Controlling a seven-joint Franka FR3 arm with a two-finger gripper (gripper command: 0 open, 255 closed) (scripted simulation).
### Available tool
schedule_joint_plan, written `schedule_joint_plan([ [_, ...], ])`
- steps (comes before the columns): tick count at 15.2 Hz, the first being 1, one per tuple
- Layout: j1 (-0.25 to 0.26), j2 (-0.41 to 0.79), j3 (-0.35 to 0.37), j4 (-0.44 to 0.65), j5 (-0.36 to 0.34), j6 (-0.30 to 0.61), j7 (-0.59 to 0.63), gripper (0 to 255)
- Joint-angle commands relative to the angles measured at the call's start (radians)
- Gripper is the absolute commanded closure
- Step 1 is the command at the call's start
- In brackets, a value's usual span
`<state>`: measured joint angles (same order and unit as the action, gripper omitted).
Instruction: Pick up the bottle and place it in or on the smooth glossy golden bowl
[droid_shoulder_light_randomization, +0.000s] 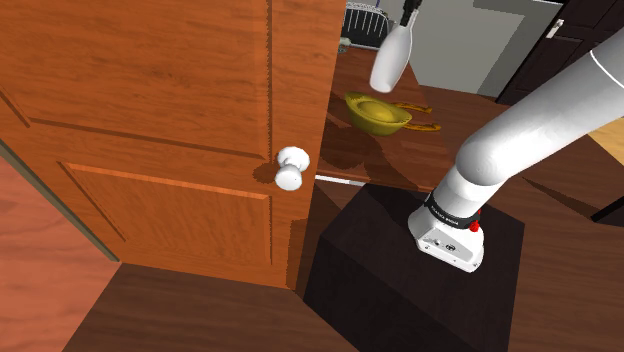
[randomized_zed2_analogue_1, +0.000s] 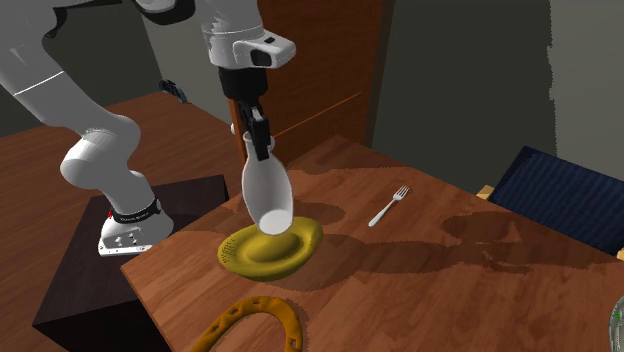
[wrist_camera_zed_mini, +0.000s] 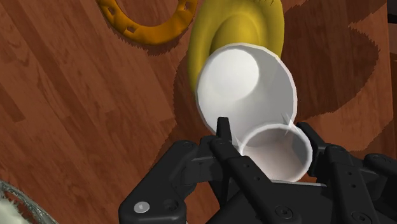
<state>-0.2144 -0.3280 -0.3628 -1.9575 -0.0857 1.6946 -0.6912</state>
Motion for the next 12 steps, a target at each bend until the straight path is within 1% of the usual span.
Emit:
schedule_joint_plan([
  [1, -0.002, -0.007, -0.002, -0.036, -0.003, 0.030, 0.000, 255],
  [12, -0.008, -0.012, -0.011, -0.185, -0.010, 0.174, 0.000, 255],
])
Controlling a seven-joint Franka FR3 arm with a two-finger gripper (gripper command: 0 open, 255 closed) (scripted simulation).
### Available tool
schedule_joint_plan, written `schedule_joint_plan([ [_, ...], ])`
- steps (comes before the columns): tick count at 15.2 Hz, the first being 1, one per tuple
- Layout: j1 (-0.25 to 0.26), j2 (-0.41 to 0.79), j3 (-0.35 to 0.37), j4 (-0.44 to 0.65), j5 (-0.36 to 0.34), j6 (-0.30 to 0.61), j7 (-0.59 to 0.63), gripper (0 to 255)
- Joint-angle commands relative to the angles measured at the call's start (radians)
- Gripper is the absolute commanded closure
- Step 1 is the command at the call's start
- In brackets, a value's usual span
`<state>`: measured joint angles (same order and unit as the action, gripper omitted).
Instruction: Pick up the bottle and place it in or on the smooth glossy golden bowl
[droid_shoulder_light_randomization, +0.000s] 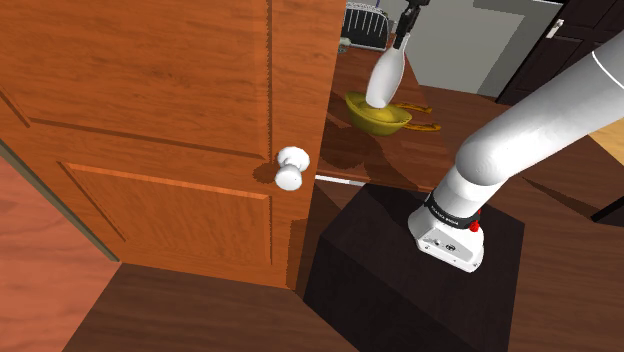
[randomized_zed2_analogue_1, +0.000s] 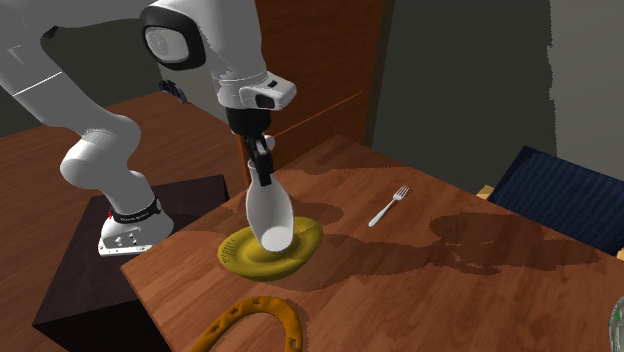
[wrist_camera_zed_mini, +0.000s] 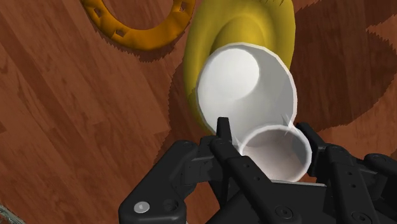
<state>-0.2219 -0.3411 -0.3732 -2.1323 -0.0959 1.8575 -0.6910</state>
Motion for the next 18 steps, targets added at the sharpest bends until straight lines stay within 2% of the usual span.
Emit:
schedule_joint_plan([
  [1, 0.000, 0.001, -0.001, -0.010, 0.000, 0.011, 0.000, 255],
  [8, -0.001, 0.001, -0.001, -0.010, 0.000, 0.011, 0.000, 255],
  [9, 0.000, 0.002, -0.001, -0.010, 0.000, 0.012, 0.000, 0],
  [14, -0.001, 0.001, -0.001, -0.010, 0.000, 0.011, 0.000, 0],
  [18, 0.002, -0.003, 0.008, 0.113, 0.003, -0.116, -0.001, 0],
])
